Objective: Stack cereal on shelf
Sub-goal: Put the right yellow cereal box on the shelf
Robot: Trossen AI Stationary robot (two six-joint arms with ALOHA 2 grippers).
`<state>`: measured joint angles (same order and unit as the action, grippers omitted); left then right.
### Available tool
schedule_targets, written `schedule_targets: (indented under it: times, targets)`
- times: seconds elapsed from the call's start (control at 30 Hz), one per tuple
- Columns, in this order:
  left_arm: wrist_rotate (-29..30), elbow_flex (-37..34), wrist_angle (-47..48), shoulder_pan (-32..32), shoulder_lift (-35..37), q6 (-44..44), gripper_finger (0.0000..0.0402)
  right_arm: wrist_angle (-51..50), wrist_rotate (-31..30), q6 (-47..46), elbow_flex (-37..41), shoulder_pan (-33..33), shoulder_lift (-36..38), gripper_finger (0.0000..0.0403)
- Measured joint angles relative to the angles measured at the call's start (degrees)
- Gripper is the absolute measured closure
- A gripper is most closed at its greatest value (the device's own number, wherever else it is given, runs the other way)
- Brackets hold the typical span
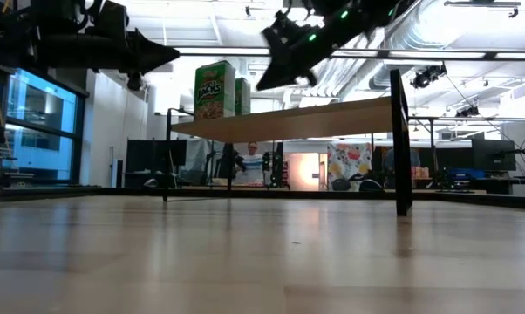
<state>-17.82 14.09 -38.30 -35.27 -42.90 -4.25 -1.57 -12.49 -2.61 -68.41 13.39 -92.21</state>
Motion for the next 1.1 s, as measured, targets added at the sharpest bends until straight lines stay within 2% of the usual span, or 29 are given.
schedule_targets:
  times: [0.13,0.43,0.53,0.67,0.77,0.87,1.1]
  targets:
    - [0.0,0.0,2.2,0.0,2.4,0.0,0.0402,-10.8,-2.7,-0.4,0.0,-1.8,7.7,0.0403]
    - [0.0,0.0,3.1,0.0,3.1,-0.6,0.0401,-21.2,-3.6,-9.6,0.0,-4.2,21.2,0.0391]
    - [0.0,0.0,3.4,0.0,3.1,-0.6,0.0402,-24.0,-3.7,-13.1,0.0,-4.9,23.5,0.0355]
    - [0.2,0.0,3.6,0.0,3.1,-0.6,0.0402,-30.2,-3.0,-17.4,0.0,-6.9,25.9,0.0273]
    - [0.4,0.0,3.7,0.0,3.1,-0.6,0.0401,-35.5,1.8,-23.0,0.1,-8.8,27.6,0.0209]
    - [0.4,0.0,3.7,0.0,3.1,-0.6,0.0402,-41.7,8.7,-32.5,-0.1,-10.9,29.0,0.0166]
    - [0.4,0.0,3.8,0.0,3.1,-1.5,0.0402,-71.5,18.7,-62.5,-10.1,-19.2,27.4,0.0153]
